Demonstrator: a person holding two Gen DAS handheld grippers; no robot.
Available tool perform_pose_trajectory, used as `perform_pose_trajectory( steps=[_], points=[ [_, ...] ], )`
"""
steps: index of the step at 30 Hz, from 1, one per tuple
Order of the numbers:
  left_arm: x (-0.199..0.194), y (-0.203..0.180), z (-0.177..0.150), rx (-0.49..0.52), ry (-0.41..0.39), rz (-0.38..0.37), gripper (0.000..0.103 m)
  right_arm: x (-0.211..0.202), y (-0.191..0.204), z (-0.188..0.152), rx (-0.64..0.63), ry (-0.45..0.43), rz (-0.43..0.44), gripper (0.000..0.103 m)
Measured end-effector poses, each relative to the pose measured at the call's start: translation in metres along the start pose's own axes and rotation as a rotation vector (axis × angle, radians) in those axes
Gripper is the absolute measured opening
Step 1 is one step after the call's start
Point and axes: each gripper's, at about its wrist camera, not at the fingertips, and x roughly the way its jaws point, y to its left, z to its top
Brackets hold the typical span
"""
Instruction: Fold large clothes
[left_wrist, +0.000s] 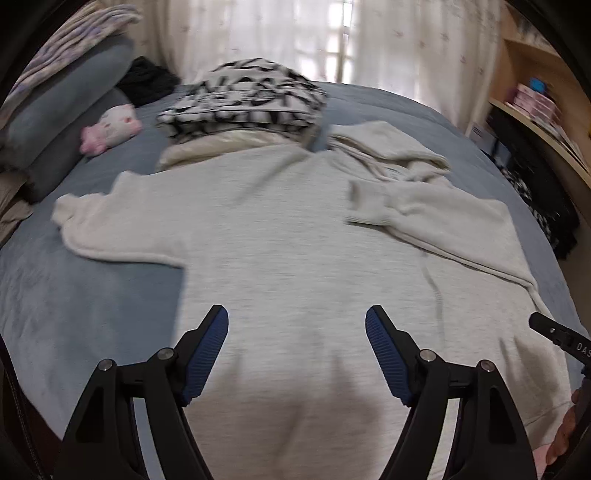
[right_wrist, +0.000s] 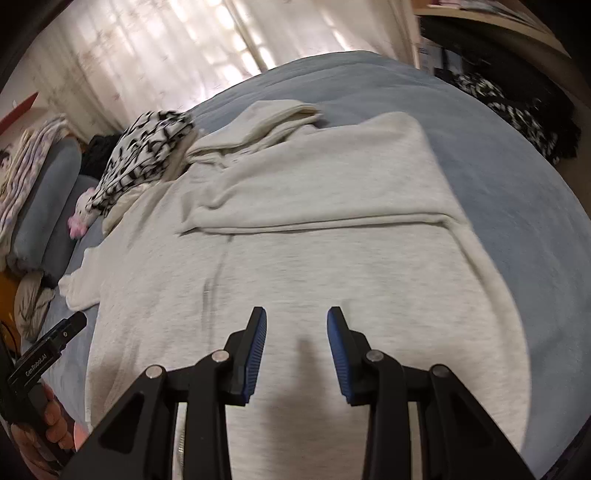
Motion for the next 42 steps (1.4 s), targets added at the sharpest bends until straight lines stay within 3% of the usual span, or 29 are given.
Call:
perform_pose_trajectory(
  steps=[12, 14, 22, 28, 34, 42],
  points=[
    [0.005, 0.128, 0.002, -0.171, -0.021, 0.079, 0.076, 0.034, 0.158, 0.021, -0.258, -0.019, 0.086, 0.037],
    [0.008, 0.15, 0.003, -0.207, -0.02, 0.079, 0.076, 0.043, 0.182, 0.023, -0.282, -0.012, 0.102, 0.043],
    [0.029, 0.237, 0.011, -0.346, -0.032, 0.064, 0.076, 0.082, 0.275, 0.021, -0.404, 0.013, 0.157, 0.044],
    [0.05, 0.307, 0.012, -0.47, -0.057, 0.021, 0.076, 0.112, 0.32, 0.022, -0.443, 0.033, 0.181, 0.044],
    [0.083, 0.376, 0.008, -0.655, -0.048, -0.057, 0.076, 0.137, 0.353, 0.013, -0.48, 0.051, 0.197, 0.044],
    [0.133, 0.405, 0.029, -0.721, -0.039, -0.109, 0.076, 0.169, 0.371, 0.006, -0.476, 0.098, 0.202, 0.044]
  ],
)
